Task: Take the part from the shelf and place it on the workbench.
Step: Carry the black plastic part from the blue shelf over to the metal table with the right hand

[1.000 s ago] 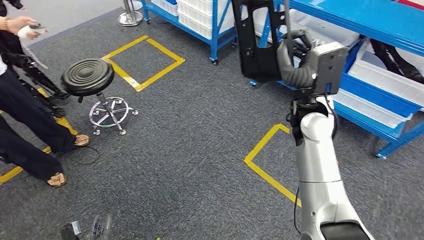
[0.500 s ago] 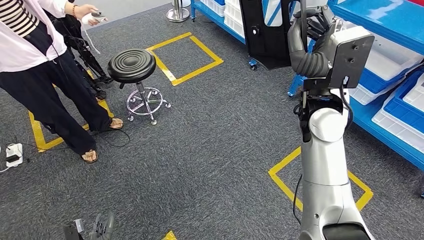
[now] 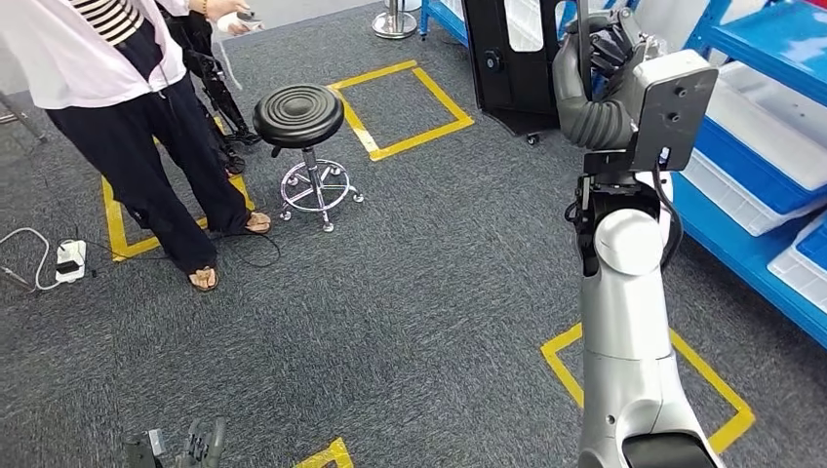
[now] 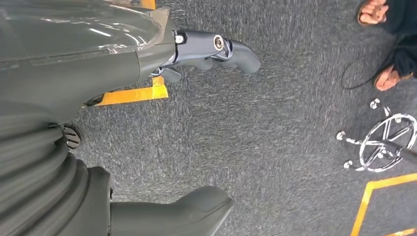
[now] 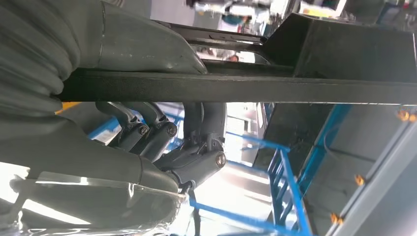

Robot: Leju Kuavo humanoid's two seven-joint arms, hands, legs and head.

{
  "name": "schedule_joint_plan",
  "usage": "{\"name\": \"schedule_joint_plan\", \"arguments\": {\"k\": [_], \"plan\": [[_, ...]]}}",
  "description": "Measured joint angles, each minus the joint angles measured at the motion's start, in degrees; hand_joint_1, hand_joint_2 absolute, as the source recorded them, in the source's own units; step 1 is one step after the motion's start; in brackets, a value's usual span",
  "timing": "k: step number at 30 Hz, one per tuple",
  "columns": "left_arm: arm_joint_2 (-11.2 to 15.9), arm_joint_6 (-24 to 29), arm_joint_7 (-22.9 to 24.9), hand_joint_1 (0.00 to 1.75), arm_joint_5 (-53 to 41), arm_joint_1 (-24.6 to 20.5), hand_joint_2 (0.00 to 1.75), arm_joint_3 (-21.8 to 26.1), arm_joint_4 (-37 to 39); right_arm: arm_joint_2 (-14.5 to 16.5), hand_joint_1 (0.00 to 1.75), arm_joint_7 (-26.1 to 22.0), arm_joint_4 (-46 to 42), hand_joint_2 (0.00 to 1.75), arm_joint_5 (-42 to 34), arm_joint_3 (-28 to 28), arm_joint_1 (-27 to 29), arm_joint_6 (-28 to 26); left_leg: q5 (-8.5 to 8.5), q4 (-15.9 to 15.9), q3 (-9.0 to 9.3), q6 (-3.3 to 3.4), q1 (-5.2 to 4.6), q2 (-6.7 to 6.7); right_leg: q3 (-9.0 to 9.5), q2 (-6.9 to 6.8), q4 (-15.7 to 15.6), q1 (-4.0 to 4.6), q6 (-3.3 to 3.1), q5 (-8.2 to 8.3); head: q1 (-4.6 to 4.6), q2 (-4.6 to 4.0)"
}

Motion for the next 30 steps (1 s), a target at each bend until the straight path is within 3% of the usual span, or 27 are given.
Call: {"name": "schedule_joint_plan", "arguments": {"k": [2, 4, 6, 8, 9, 10, 11, 13, 15, 17, 19, 21, 23, 24, 25, 26, 28, 30], "plan": [[0.0, 0.1, 0.1, 0.00, 0.0, -0.1, 1.75, 0.0, 0.0, 0.0, 1.75, 0.0, 0.0, 1.75, 0.0, 0.0, 0.0, 0.0, 0.39, -0.3, -0.11, 0.62, -0.09, -1.48, 0.00, -0.96, -0.1, 0.17, 0.56, -0.17, 0.18, 0.00], [-0.1, 0.3, 0.3, 0.00, 0.0, 0.0, 1.75, 0.0, 0.0, 0.0, 1.75, 0.0, 0.0, 1.75, 0.0, 0.0, 0.1, 0.0, 0.97, -1.0, 0.10, 1.43, 0.11, -2.75, -0.76, 0.93, 1.8, -0.05, 0.93, -1.32, 0.24, -0.01], [-0.2, 0.3, 0.4, 0.00, 0.0, -0.1, 1.75, 0.0, 0.0, -0.4, 1.75, -0.2, 0.2, 1.75, -0.2, -0.2, 0.2, 0.0, 1.34, -1.3, 0.19, 1.93, 0.23, -4.10, -3.61, 4.26, 8.2, -0.51, 0.82, -4.23, 0.43, -0.01], [-0.3, 0.2, 0.4, 0.00, 0.1, -0.1, 1.75, 0.0, 0.0, -0.8, 1.75, -0.7, 0.5, 1.75, -0.7, -0.4, 0.7, 0.1, 1.42, -1.3, 0.13, 2.02, 0.25, -5.76, -7.18, 5.50, 15.6, -0.73, 0.90, -6.76, 0.58, 0.00], [-0.3, 0.2, 0.4, 0.00, 0.1, 0.0, 1.75, 0.0, 0.0, -1.0, 1.75, -0.9, 0.7, 1.75, -1.0, -0.5, 1.0, 0.1, 1.44, -1.3, 0.12, 1.98, 0.25, -6.64, -7.93, 5.63, 16.8, -0.79, 1.23, -6.85, 0.61, 0.00], [-0.4, 0.2, 0.4, 0.00, 0.1, 0.0, 1.75, 0.0, 0.0, -1.2, 1.75, -1.1, 0.9, 1.75, -1.3, -0.6, 1.2, 0.1, 1.48, -1.2, 0.12, 1.92, 0.27, -7.53, -7.49, 5.77, 15.6, -0.88, 1.71, -5.95, 0.65, 0.00], [-0.4, 0.1, 0.4, 0.00, 0.2, 0.1, 1.75, 0.0, 0.0, -1.3, 1.75, -1.3, 1.1, 1.75, -1.5, -0.8, 1.4, 0.1, 1.52, -1.2, 0.12, 1.83, 0.30, -8.38, -5.98, 6.07, 12.2, -1.07, 2.23, -4.33, 0.67, 0.00], [-0.5, -0.1, 0.4, 0.00, 0.5, 0.0, 1.75, 0.0, 0.0, -1.6, 1.75, -1.7, 1.3, 1.75, -2.0, -1.1, 1.5, 0.1, 1.55, -0.9, -0.10, 1.40, 0.29, -9.91, -2.19, 8.08, 3.9, -1.57, 2.92, -1.17, 0.74, 0.00], [-0.5, -0.2, 0.4, 0.00, 0.6, 0.1, 1.75, 0.0, 0.0, -1.8, 1.75, -2.0, 1.5, 1.75, -2.2, -1.3, 1.6, 0.1, 1.65, -0.8, -0.61, 0.73, 0.23, -10.95, -0.70, 9.16, 0.4, -1.59, 2.60, -0.05, 0.69, 0.00], [-0.4, -0.2, 0.4, 0.00, 0.6, 0.2, 1.75, 0.0, 0.0, -1.9, 1.75, -2.0, 1.7, 1.75, -2.3, -1.4, 1.8, 0.1, 1.89, -0.8, -1.05, 0.07, 0.33, -11.57, -0.73, 8.09, 0.4, -1.42, 1.70, 0.21, 0.59, 0.00], [-0.4, -0.8, 0.5, 0.00, 0.9, 0.3, 1.75, 0.0, 0.0, -1.8, 1.75, -2.1, 1.8, 1.75, -2.4, -1.4, 1.8, 0.2, 0.94, 0.6, -1.90, -0.39, 0.30, -9.46, -0.56, 7.05, 0.2, -1.64, 0.70, 0.47, 0.39, 0.00], [-0.5, -2.0, 0.6, 0.00, 1.6, 0.1, 1.75, 0.0, 0.0, -1.8, 1.75, -2.5, 1.9, 1.75, -2.7, -1.6, 1.9, 0.2, -2.37, 6.3, -4.59, -0.69, 0.24, -5.89, -0.42, 5.88, 0.1, -1.49, -0.17, 0.48, 0.03, 0.00], [-0.6, -3.0, 0.7, 0.00, 2.2, 0.0, 1.75, 0.0, -0.1, -2.0, 1.75, -3.2, 1.9, 1.75, -3.3, -1.8, 2.2, 0.2, -5.63, 13.9, -8.20, -0.91, 0.35, -4.47, -0.40, 4.51, 0.1, -1.06, -0.64, 0.34, -0.16, 0.00], [-0.6, -3.2, 0.7, 0.00, 2.2, -0.1, 1.75, 0.0, -0.1, -2.0, 1.75, -3.6, 1.9, 1.75, -3.6, -2.0, 2.5, 0.2, -6.06, 15.9, -9.13, -0.93, 0.37, -4.29, -0.39, 3.80, 0.1, -0.91, -0.73, 0.28, -0.17, 0.00], [-0.6, -3.3, 0.7, 0.00, 2.1, -0.2, 1.75, 0.0, -0.1, -2.0, 1.75, -4.0, 1.9, 1.75, -3.8, -2.1, 2.8, 0.2, -5.41, 15.5, -8.85, -0.87, 0.36, -4.16, -0.38, 3.15, 0.1, -0.80, -0.79, 0.23, -0.19, 0.00], [-0.6, -3.4, 0.7, 0.00, 2.0, -0.4, 1.75, 0.0, -0.2, -2.0, 1.75, -4.3, 1.9, 1.75, -4.0, -2.2, 3.2, 0.1, -3.99, 12.9, -7.39, -0.73, 0.34, -3.87, -0.32, 2.52, 0.1, -0.72, -0.79, 0.14, -0.20, 0.00], [-0.5, -3.4, 0.9, 0.00, 1.9, -0.8, 1.75, -0.2, -0.5, -2.0, 1.75, -5.2, 1.8, 1.75, -4.1, -2.4, 3.9, 0.0, -0.99, 5.1, -2.87, -0.21, 0.05, -1.82, -0.11, 1.33, 0.1, -0.34, -0.56, -0.14, -0.21, 0.00], [-0.5, -3.7, 1.5, 0.00, 2.1, -1.2, 1.75, -0.4, -0.6, -2.1, 1.75, -6.3, 1.6, 1.75, -3.8, -2.7, 4.8, -0.3, 0.07, 0.7, -0.40, 0.41, -0.40, -0.54, 0.10, 0.26, 0.1, 0.10, -0.09, -0.46, -0.01, 0.00]]}}
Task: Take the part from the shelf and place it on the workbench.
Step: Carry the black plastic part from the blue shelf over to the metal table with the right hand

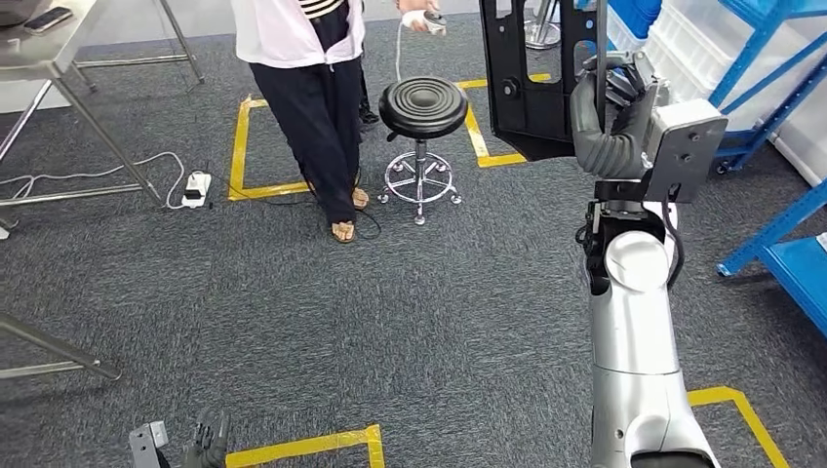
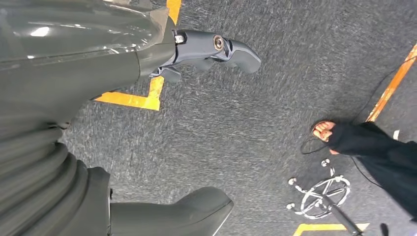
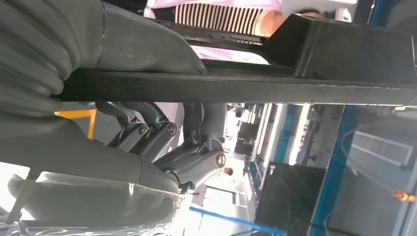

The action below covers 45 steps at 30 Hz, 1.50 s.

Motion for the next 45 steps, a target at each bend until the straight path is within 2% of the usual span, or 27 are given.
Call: {"name": "schedule_joint_plan", "arguments": {"k": [3, 5, 7, 9, 10, 11, 13, 14, 16, 17, 18, 20, 22, 24, 25, 27, 29, 30, 31, 33, 34, 36, 38, 40, 42, 44, 45], "plan": [[0.0, -0.7, 0.9, 0.00, 0.1, 0.0, 1.75, -0.1, 0.0, -0.1, 1.75, -1.6, -0.7, 1.75, 0.7, -0.3, 2.0, -0.8, 0.19, -0.8, 0.21, 0.89, -0.18, -1.66, 0.20, -0.91, 0.0, 0.11, 0.73, -0.45, 0.19, 0.00], [-0.2, -0.8, 1.1, 0.00, -0.1, -0.2, 1.75, -0.4, 0.0, -0.3, 1.75, -2.2, -1.6, 1.75, 1.0, -1.0, 3.4, -1.1, 0.71, -1.5, 0.52, 1.67, 0.16, -2.95, -0.93, 1.59, 2.7, -0.11, 1.00, -1.98, 0.23, 0.00], [-0.5, -0.9, 1.1, 0.00, -0.2, -0.8, 1.75, -0.7, 0.0, -0.5, 1.75, -2.6, -2.6, 1.75, 1.0, -2.1, 4.7, -1.2, 0.97, -1.7, 0.61, 2.08, 0.36, -4.42, -4.38, 4.64, 9.8, -0.56, 0.89, -4.95, 0.37, 0.00], [-0.8, -1.5, 0.7, 0.00, -0.3, -1.3, 1.75, -1.3, 0.0, -0.7, 1.75, -2.9, -3.5, 1.75, 1.0, -3.2, 6.1, -0.8, 0.99, -1.7, 0.59, 2.11, 0.39, -6.15, -7.78, 5.41, 16.2, -0.86, 1.21, -6.75, 0.51, 0.00], [-0.9, -1.8, 0.5, 0.00, -0.4, -1.5, 1.75, -1.6, 0.0, -0.8, 1.75, -2.9, -4.1, 1.75, 0.9, -3.7, 6.8, -0.6, 1.00, -1.6, 0.59, 2.09, 0.41, -7.01, -8.20, 5.49, 16.5, -0.99, 1.65, -6.40, 0.54, 0.00], [-1.1, -2.0, 0.3, 0.00, -0.5, -1.7, 1.75, -1.9, -0.1, -0.8, 1.75, -3.0, -4.6, 1.75, 0.7, -4.1, 7.2, -0.3, 0.99, -1.5, 0.60, 2.05, 0.45, -7.85, -7.46, 5.63, 14.4, -1.20, 2.22, -5.16, 0.55, 0.00], [-1.2, -2.1, 0.1, 0.00, -0.6, -2.1, 1.75, -2.4, -0.1, -0.7, 1.75, -3.0, -5.5, 1.75, 0.5, -4.8, 7.6, 0.0, 0.85, -1.1, 0.51, 1.70, 0.51, -9.35, -3.99, 7.11, 6.5, -1.83, 3.27, -1.76, 0.59, 0.00], [-1.3, -2.1, 0.1, 0.00, -0.6, -2.3, 1.75, -2.6, -0.2, -0.7, 1.75, -3.0, -5.8, 1.75, 0.5, -5.0, 7.7, 0.1, 0.77, -0.9, 0.36, 1.38, 0.48, -9.99, -2.47, 7.86, 3.2, -2.03, 3.41, -0.46, 0.61, 0.00], [-1.4, -2.4, 0.1, 0.00, -0.5, -2.5, 1.75, -2.8, -0.3, -0.6, 1.75, -3.0, -6.3, 1.75, 0.5, -5.4, 7.8, 0.3, 0.84, -0.7, -0.07, 0.58, 0.43, -10.98, -1.27, 8.53, 0.7, -1.95, 2.93, 0.44, 0.58, 0.00], [-1.4, -2.7, 0.2, 0.00, -0.3, -2.5, 1.75, -2.9, -0.3, -0.5, 1.75, -2.9, -6.4, 1.75, 0.4, -5.5, 7.9, 0.4, 1.00, -0.9, -0.25, 0.22, 0.49, -11.42, -1.20, 7.95, 0.7, -1.78, 2.50, 0.62, 0.55, 0.00], [-1.4, -3.0, 0.4, 0.00, 0.0, -2.4, 1.75, -2.9, -0.4, -0.3, 1.75, -2.7, -6.6, 1.75, 0.5, -5.6, 7.9, 0.7, 1.02, -0.9, -0.41, -0.07, 0.59, -11.44, -1.15, 7.46, 0.6, -1.85, 2.12, 0.78, 0.51, 0.00], [-1.5, -3.8, 0.8, 0.00, 0.2, -2.6, 1.75, -3.1, -0.4, 0.0, 1.75, -2.3, -7.0, 1.75, 0.7, -5.6, 8.1, 1.2, -0.38, 1.2, -1.42, -0.48, 0.45, -8.93, -1.00, 6.33, 0.3, -1.98, 1.09, 1.00, 0.21, 0.00], [-1.7, -4.5, 1.0, 0.00, 0.2, -2.9, 1.75, -3.4, -0.5, 0.2, 1.75, -2.0, -7.4, 1.75, 0.8, -5.7, 8.5, 1.3, -4.05, 7.9, -4.55, -0.73, 0.34, -5.25, -0.95, 4.98, 0.2, -1.69, 0.20, 0.96, -0.25, 0.00], [-1.9, -4.8, 1.2, 0.00, 0.2, -3.0, 1.75, -3.7, -0.5, 0.2, 1.75, -1.9, -7.6, 1.75, 0.8, -5.8, 9.0, 1.3, -6.88, 15.0, -7.86, -0.91, 0.55, -3.95, -1.00, 3.51, 0.2, -1.24, -0.10, 0.87, -0.44, 0.00], [-2.0, -4.8, 1.2, 0.00, 0.2, -3.0, 1.75, -3.8, -0.6, 0.2, 1.75, -1.9, -7.7, 1.75, 0.8, -5.9, 9.2, 1.3, -6.84, 15.9, -8.20, -0.90, 0.60, -3.77, -1.02, 2.82, 0.2, -1.09, -0.13, 0.85, -0.46, 0.00], [-2.1, -4.8, 1.2, 0.00, 0.0, -2.9, 1.75, -4.1, -0.7, 0.2, 1.75, -1.8, -8.0, 1.75, 0.7, -5.9, 9.7, 1.3, -4.14, 10.9, -5.20, -0.65, 0.56, -2.93, -0.96, 1.49, 0.2, -0.91, -0.14, 0.80, -0.48, 0.00], [-2.1, -4.7, 1.3, 0.00, -0.5, -3.1, 1.75, -4.6, -1.0, 0.2, 1.75, -1.6, -8.7, 1.75, 0.4, -6.0, 10.1, 1.3, -1.63, 3.0, -0.75, -0.13, 0.19, -0.57, -0.88, 0.27, 0.2, -0.52, 0.01, 0.67, -0.50, 0.00], [-2.1, -4.8, 1.4, 0.00, -0.7, -3.2, 1.75, -5.0, -1.2, 0.2, 1.75, -1.6, -9.1, 1.75, 0.2, -6.0, 10.5, 1.3, -1.12, 0.7, 0.49, 0.15, -0.04, 0.16, -0.82, -0.29, 0.2, -0.32, 0.16, 0.59, -0.47, 0.00], [-2.1, -4.9, 1.5, 0.00, -0.9, -3.2, 1.75, -5.4, -1.3, 0.3, 1.75, -1.6, -9.4, 1.75, -0.1, -6.0, 11.0, 1.3, -1.10, -0.1, 0.85, 0.42, -0.28, 0.29, -0.75, -0.87, 0.2, -0.18, 0.35, 0.52, -0.41, 0.00], [-2.1, -5.0, 1.8, 0.00, -1.0, -3.2, 1.75, -5.9, -1.4, 0.4, 1.75, -1.7, -10.1, 1.75, -0.6, -6.1, 12.3, 1.1, -0.83, -0.4, 0.85, 0.99, -0.44, -1.23, -0.42, -2.03, 0.0, -0.04, 0.86, 0.35, -0.30, 0.00], [-2.2, -5.0, 1.9, 0.00, -1.0, -3.0, 1.75, -6.1, -1.4, 0.5, 1.75, -1.7, -10.5, 1.75, -0.7, -6.1, 13.1, 0.9, -0.61, -0.7, 1.05, 1.32, -0.34, -1.94, -0.43, -1.60, 0.2, -0.11, 1.13, 0.02, -0.24, 0.00], [-2.2, -4.9, 2.2, 0.00, -1.2, -2.8, 1.75, -6.5, -1.5, 0.6, 1.75, -1.9, -11.3, 1.75, -0.4, -6.2, 14.6, 0.3, -0.09, -1.4, 1.48, 2.00, 0.05, -3.27, -1.80, 1.44, 3.7, -0.27, 1.22, -1.94, -0.13, 0.00], [-2.2, -4.5, 2.1, 0.00, -1.9, -2.6, 1.75, -7.2, -1.5, 0.5, 1.75, -2.0, -11.8, 1.75, -0.2, -6.5, 16.3, -0.2, 0.11, -1.5, 1.48, 2.29, 0.24, -4.73, -5.34, 4.54, 11.2, -0.64, 0.88, -5.18, 0.19, 0.00], [-2.2, -3.3, 1.6, 0.00, -3.1, -2.0, 1.75, -8.0, -1.5, 0.4, 1.75, -2.2, -12.4, 1.75, 0.1, -6.7, 18.0, -0.5, 0.12, -1.5, 1.44, 2.30, 0.25, -6.39, -8.12, 5.26, 16.5, -0.81, 1.17, -6.75, 0.44, 0.00], [-2.2, -1.8, 0.9, 0.00, -4.0, -1.3, 1.75, -8.7, -1.5, 0.4, 1.75, -2.7, -13.8, 1.75, 0.8, -6.8, 19.9, -0.7, 0.07, -1.3, 1.45, 2.20, 0.31, -8.12, -6.87, 5.66, 13.3, -1.13, 2.21, -4.74, 0.50, 0.00], [-2.4, -0.6, -0.2, 0.00, -4.0, -0.6, 1.75, -9.0, -1.5, 0.4, 1.75, -3.3, -16.0, 1.75, 1.2, -6.8, 21.5, -0.4, -0.16, -0.9, 1.26, 1.77, 0.33, -9.79, -2.99, 7.89, 5.1, -1.77, 3.23, -1.42, 0.64, 0.00], [-2.5, -0.3, -0.8, 0.00, -3.7, -0.2, 1.75, -9.1, -1.5, 0.3, 1.75, -3.5, -17.0, 1.75, 1.3, -6.8, 22.0, -0.1, -0.25, -0.7, 1.04, 1.45, 0.29, -10.43, -1.65, 8.85, 2.3, -1.92, 3.30, -0.41, 0.69, 0.00]]}}
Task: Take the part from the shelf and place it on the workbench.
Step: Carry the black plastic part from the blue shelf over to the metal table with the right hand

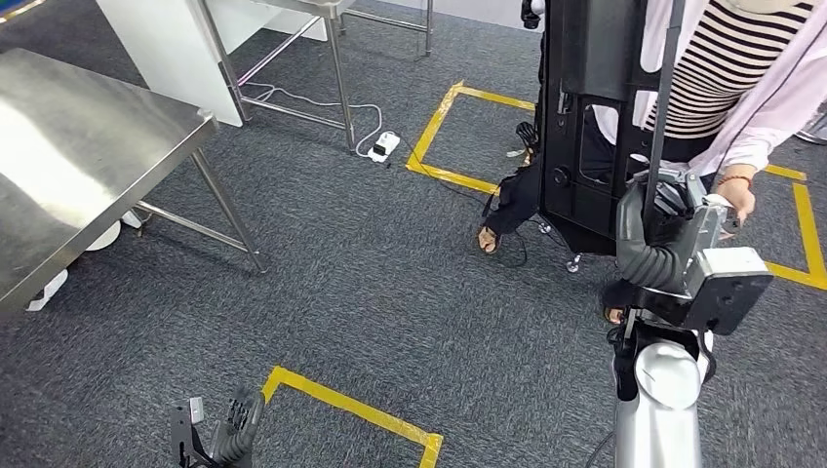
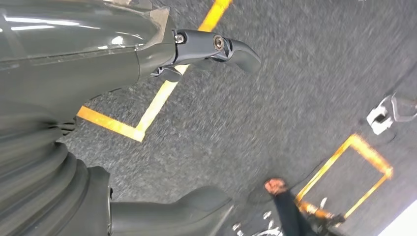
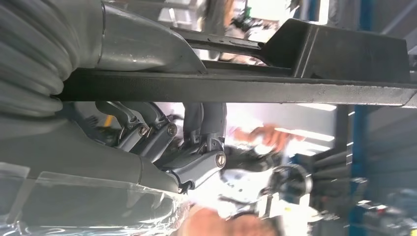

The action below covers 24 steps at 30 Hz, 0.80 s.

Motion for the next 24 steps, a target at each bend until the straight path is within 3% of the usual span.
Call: {"name": "schedule_joint_plan", "arguments": {"k": [2, 4, 6, 8, 10, 11, 12, 13, 15, 16, 17, 19, 21, 23, 24], "plan": [[-0.3, 0.5, -1.0, 0.00, 0.8, 1.0, 1.75, 0.0, 0.1, -0.1, 1.75, -0.2, -1.6, 1.75, 0.1, 0.1, 0.7, 0.7, 0.05, 0.1, -0.48, -0.66, -0.10, -0.97, 0.84, 0.62, -1.6, 0.15, -0.55, 0.40, 0.01, 0.00], [-0.5, 0.6, -1.8, 0.00, 1.8, 2.2, 1.75, 0.3, 0.3, -0.1, 1.75, 0.0, -2.4, 1.75, -0.3, 0.6, 0.6, 1.4, 0.06, 0.1, -0.80, -1.19, -0.03, -0.94, 0.85, -0.48, -1.7, 0.05, -1.30, 0.61, -0.09, 0.00], [-0.9, 0.2, -2.7, 0.00, 2.9, 2.9, 1.75, 0.9, 0.5, 0.0, 1.75, 1.0, -2.2, 1.75, -1.5, 1.6, -0.8, 1.7, -1.63, 2.6, -2.01, -1.68, -0.19, 2.14, 1.00, -1.70, -2.0, -0.10, -2.25, 0.76, -0.50, 0.00], [-1.3, -0.7, -3.4, 0.00, 3.6, 3.4, 1.75, 1.5, 0.7, 0.0, 1.75, 2.5, -0.6, 1.75, -2.7, 3.0, -3.7, 0.5, -5.38, 9.8, -5.54, -2.00, -0.22, 5.60, 1.02, -3.10, -2.0, 0.24, -2.99, 0.68, -0.96, 0.00], [-1.5, -1.3, -3.5, 0.00, 3.9, 3.8, 1.75, 2.0, 0.7, -0.2, 1.75, 3.8, 1.4, 1.75, -3.3, 4.5, -7.1, -1.0, -7.81, 16.6, -9.00, -2.09, -0.09, 6.43, 0.99, -4.71, -2.0, 0.56, -3.23, 0.59, -1.05, 0.00], [-1.6, -1.4, -3.6, 0.00, 4.0, 4.0, 1.75, 2.2, 0.8, -0.3, 1.75, 4.3, 2.3, 1.75, -3.4, 5.2, -8.4, -1.5, -7.52, 17.2, -9.30, -2.05, -0.09, 6.54, 1.01, -5.52, -2.0, 0.67, -3.28, 0.56, -1.09, 0.00], [-1.7, -1.4, -3.6, 0.00, 4.0, 4.1, 1.75, 2.4, 0.8, -0.3, 1.75, 4.9, 3.1, 1.75, -3.4, 5.8, -9.5, -1.8, -6.26, 15.4, -8.32, -1.94, -0.11, 6.75, 1.05, -6.35, -2.0, 0.76, -3.31, 0.53, -1.09, 0.00], [-1.7, -1.5, -3.5, 0.00, 4.0, 4.2, 1.75, 2.6, 0.8, -0.4, 1.75, 5.8, 4.0, 1.75, -3.1, 6.4, -10.9, -2.2, -4.46, 11.7, -6.26, -1.73, -0.19, 7.53, 1.10, -7.09, -2.0, 0.85, -3.34, 0.49, -1.09, 0.00], [-1.6, -1.7, -3.3, 0.00, 3.4, 3.9, 1.75, 2.8, 0.8, -0.5, 1.75, 8.5, 6.2, 1.75, -1.6, 7.7, -14.9, -3.3, -1.69, 4.0, -1.94, -1.12, -0.63, 10.35, 1.08, -8.31, -1.9, 1.30, -3.23, 0.41, -1.16, 0.00], [-1.6, -1.7, -3.3, 0.00, 3.0, 3.7, 1.75, 2.9, 0.7, -0.6, 1.75, 10.4, 7.5, 1.75, -0.6, 8.3, -17.4, -3.9, -1.03, 1.8, -0.78, -0.78, -0.90, 11.27, 1.01, -8.86, -1.9, 1.53, -3.08, 0.37, -1.15, 0.00], [-1.5, -1.8, -3.2, 0.00, 2.6, 3.4, 1.75, 2.9, 0.6, -0.7, 1.75, 12.2, 8.8, 1.75, 0.5, 8.8, -19.8, -4.4, -0.86, 0.9, -0.48, -0.52, -1.12, 11.44, 0.98, -9.47, -1.8, 1.72, -2.93, 0.33, -1.12, 0.00], [-1.5, -1.8, -3.0, 0.00, 2.0, 3.1, 1.75, 2.8, 0.5, -0.8, 1.75, 15.4, 11.3, 1.75, 2.1, 9.6, -24.3, -4.9, -0.46, 0.6, -0.60, 0.06, -1.13, 9.90, 1.01, -10.60, -1.8, 1.88, -2.51, 0.15, -1.00, 0.00], [-1.5, -1.8, -2.6, 0.00, 1.6, 2.7, 1.75, 2.7, 0.2, -0.8, 1.75, 17.7, 13.5, 1.75, 3.3, 10.0, -28.8, -5.0, 0.06, 0.0, -0.39, 0.74, -0.82, 8.52, 0.27, -8.66, 0.1, 1.73, -2.23, -0.98, -0.99, 0.00], [-1.6, -1.8, -2.2, 0.00, 1.5, 2.0, 1.75, 2.4, -0.2, -1.0, 1.75, 19.6, 15.3, 1.75, 4.8, 10.2, -32.8, -4.8, 0.40, -0.2, -0.30, 1.19, -0.48, 7.01, -2.73, -5.01, 6.6, 1.37, -2.44, -3.73, -0.85, 0.00], [-1.7, -1.8, -2.1, 0.00, 1.4, 1.6, 1.75, 2.2, -0.3, -1.0, 1.75, 20.6, 16.0, 1.75, 5.6, 10.2, -34.3, -4.6, 0.46, -0.2, -0.31, 1.29, -0.35, 6.14, -4.81, -3.99, 10.8, 1.29, -2.52, -5.13, -0.72, 0.00]]}}
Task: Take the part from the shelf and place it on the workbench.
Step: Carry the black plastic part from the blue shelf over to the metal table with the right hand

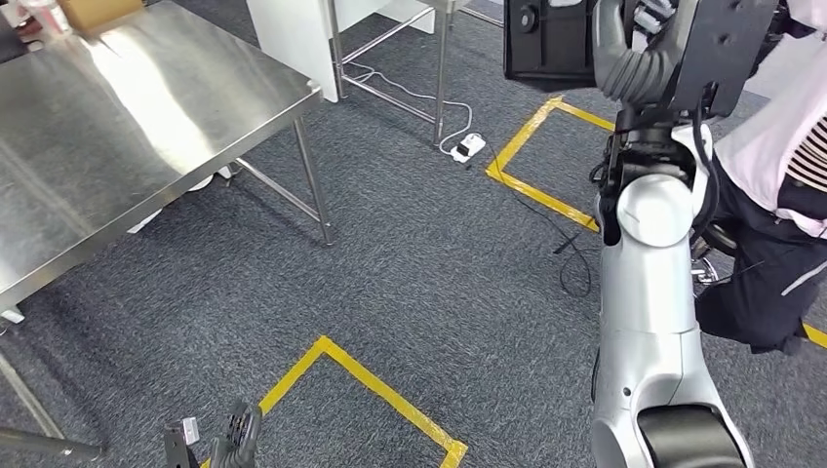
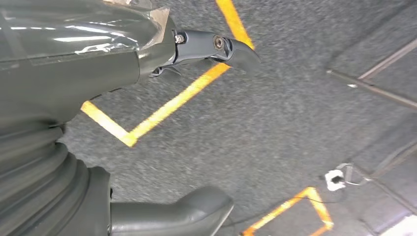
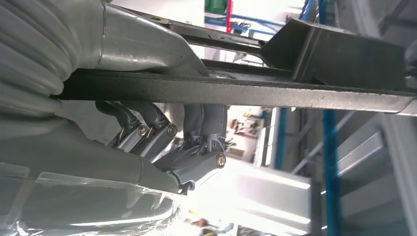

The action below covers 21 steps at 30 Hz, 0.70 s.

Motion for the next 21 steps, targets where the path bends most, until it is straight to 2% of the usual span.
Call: {"name": "schedule_joint_plan", "arguments": {"k": [1, 2, 3, 4, 5, 6, 7, 8, 10, 11, 12, 14, 16, 17, 18, 19, 21], "plan": [[-0.1, 0.0, 0.1, 0.00, 0.0, -0.2, 1.75, -0.2, -0.1, 0.0, 1.75, 0.9, 0.6, 1.75, 0.8, 0.1, -1.2, 0.5, 0.01, 0.0, 0.00, 0.00, 0.08, -0.89, -1.79, 0.44, 3.3, -0.09, 0.12, -0.87, 0.15, 0.00], [-0.2, 0.0, 0.2, 0.00, 0.0, -0.3, 1.75, -0.3, -0.2, 0.0, 1.75, 1.8, 1.2, 1.75, 1.5, 0.3, -2.3, 1.0, 0.01, 0.0, 0.01, -0.01, 0.13, -1.76, -2.76, 0.59, 4.7, -0.22, 0.47, -0.83, 0.24, 0.00], [-0.3, 0.0, 0.4, 0.00, 0.1, -0.4, 1.75, -0.4, -0.2, 0.2, 1.75, 2.6, 1.7, 1.75, 2.3, 0.5, -3.5, 1.7, 0.00, 0.1, 0.03, -0.06, 0.21, -2.66, -2.63, 0.69, 3.7, -0.41, 1.03, 0.13, 0.33, 0.00], [-0.3, 0.1, 0.4, 0.00, 0.1, -0.4, 1.75, -0.5, -0.3, 0.3, 1.75, 3.1, 2.0, 1.75, 2.9, 0.8, -4.6, 2.3, -0.04, 0.2, 0.05, -0.17, 0.32, -3.49, -1.49, 0.97, 0.5, -0.68, 1.66, 1.85, 0.35, 0.00], [-0.3, 0.4, 0.4, 0.00, -0.1, -0.5, 1.75, -0.7, -0.4, 0.4, 1.75, 3.4, 2.3, 1.75, 3.6, 1.1, -5.7, 2.9, -0.13, 0.4, -0.03, -0.40, 0.44, -4.34, 0.23, 2.02, -3.9, -1.05, 2.30, 3.91, 0.42, 0.00], [-0.3, 0.9, 0.2, 0.00, -0.4, -0.6, 1.75, -1.0, -0.5, 0.5, 1.75, 3.4, 2.5, 1.75, 4.3, 1.4, -6.6, 3.5, -0.26, 0.7, -0.23, -0.73, 0.50, -5.12, 1.96, 3.30, -7.9, -1.30, 2.64, 5.50, 0.47, 0.00], [-0.3, 1.6, 0.0, 0.00, -1.0, -0.7, 1.75, -1.4, -0.6, 0.6, 1.75, 3.1, 2.7, 1.75, 5.0, 1.9, -7.3, 4.2, -0.32, 0.9, -0.50, -1.13, 0.56, -5.79, 3.14, 4.33, -10.6, -1.49, 2.68, 6.47, 0.50, 0.00], [-0.3, 2.3, -0.4, 0.00, -1.6, -0.8, 1.75, -1.9, -0.7, 0.8, 1.75, 2.7, 2.9, 1.75, 5.6, 2.4, -7.6, 4.7, -0.32, 0.9, -0.78, -1.57, 0.66, -6.44, 3.79, 5.01, -12.0, -1.46, 2.45, 6.80, 0.53, 0.00], [-0.1, 3.2, -1.0, 0.00, -2.5, -0.9, 1.75, -2.7, -1.0, 1.3, 1.75, 2.0, 3.2, 1.75, 6.6, 3.4, -7.7, 5.4, -0.06, 0.7, -1.12, -2.44, 0.91, -7.39, 4.08, 4.13, -12.2, -1.25, 1.56, 6.81, 0.54, 0.01], [0.0, 3.4, -1.2, 0.00, -2.8, -0.9, 1.75, -3.0, -1.1, 1.6, 1.75, 1.8, 3.4, 1.75, 6.9, 3.8, -7.6, 5.6, -0.22, 0.8, -1.34, -2.80, 0.85, -6.61, 4.21, 3.52, -12.4, -1.30, 1.12, 6.91, 0.47, 0.01], [0.1, 3.5, -1.3, 0.00, -2.9, -1.0, 1.75, -3.3, -1.2, 1.9, 1.75, 1.5, 3.5, 1.75, 7.1, 4.2, -7.7, 5.7, -0.86, 1.8, -1.91, -3.10, 0.72, -5.15, 4.34, 2.86, -12.6, -1.42, 0.59, 7.02, 0.27, 0.01], [0.2, 3.5, -1.5, 0.00, -2.9, -1.3, 1.75, -3.8, -1.5, 2.4, 1.75, 1.1, 3.8, 1.75, 7.3, 4.6, -7.7, 5.8, -3.71, 7.4, -4.72, -3.46, 0.56, -1.35, 4.55, 1.42, -12.9, -1.35, -0.22, 7.03, -0.18, 0.00], [0.2, 3.2, -1.7, 0.00, -2.6, -1.5, 1.75, -4.1, -1.9, 2.8, 1.75, 0.8, 4.1, 1.75, 7.3, 4.8, -7.7, 5.9, -6.44, 14.7, -8.67, -3.68, 0.73, 0.07, 4.62, -0.07, -12.9, -1.01, -0.63, 6.85, -0.36, 0.00], [0.3, 2.9, -1.7, 0.00, -2.4, -1.5, 1.75, -4.2, -2.0, 3.0, 1.75, 0.6, 4.4, 1.75, 7.3, 4.9, -7.6, 6.0, -6.64, 16.6, -9.82, -3.74, 0.77, 0.31, 4.67, -0.78, -12.9, -0.93, -0.74, 6.75, -0.37, 0.00], [0.3, 2.7, -1.7, 0.00, -2.3, -1.4, 1.75, -4.2, -2.0, 3.1, 1.75, 0.5, 4.6, 1.75, 7.3, 5.0, -7.5, 6.0, -5.72, 16.2, -9.80, -3.75, 0.78, 0.54, 4.77, -1.48, -12.9, -0.89, -0.84, 6.65, -0.40, 0.00], [0.4, 2.5, -1.7, 0.00, -2.2, -1.4, 1.75, -4.2, -2.1, 3.3, 1.75, 0.5, 4.8, 1.75, 7.4, 5.0, -7.4, 6.0, -3.96, 13.5, -8.59, -3.69, 0.79, 0.92, 4.93, -2.15, -12.9, -0.87, -0.87, 6.52, -0.40, 0.00], [0.5, 2.4, -1.8, 0.00, -2.1, -1.5, 1.75, -4.2, -2.4, 3.5, 1.75, 0.4, 5.1, 1.75, 7.4, 5.0, -7.5, 6.0, -0.36, 5.4, -4.33, -3.36, 0.49, 3.11, 5.35, -3.33, -12.9, -0.56, -0.64, 6.12, -0.48, 0.00]]}}
